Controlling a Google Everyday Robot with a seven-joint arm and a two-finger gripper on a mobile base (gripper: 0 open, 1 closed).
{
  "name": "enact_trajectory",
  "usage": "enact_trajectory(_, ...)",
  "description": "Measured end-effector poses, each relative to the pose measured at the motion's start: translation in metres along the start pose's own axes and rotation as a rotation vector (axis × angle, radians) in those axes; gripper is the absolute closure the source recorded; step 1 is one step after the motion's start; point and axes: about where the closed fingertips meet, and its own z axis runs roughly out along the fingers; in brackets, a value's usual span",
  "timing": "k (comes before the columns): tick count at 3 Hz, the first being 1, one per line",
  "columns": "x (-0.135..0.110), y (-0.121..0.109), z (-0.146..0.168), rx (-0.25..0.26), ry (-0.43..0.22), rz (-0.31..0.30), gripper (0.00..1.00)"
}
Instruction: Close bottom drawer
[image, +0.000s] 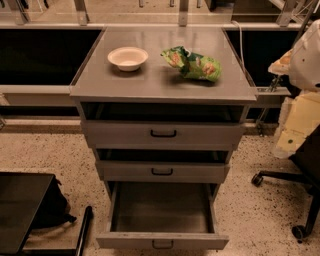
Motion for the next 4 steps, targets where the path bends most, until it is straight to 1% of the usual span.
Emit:
enact_trajectory(1,0.0,0.0,0.0,0.0,0.0,0.0,0.0)
enact_trajectory(2,0.01,0.006,0.008,-0.002,-0.066,-0.039,0.0)
enact_trajectory(3,0.042,0.025,0.035,-0.027,-0.202,-0.031,0.0)
enact_trajectory(4,0.072,0.06,0.113,-0.111,-0.401,0.018,0.0)
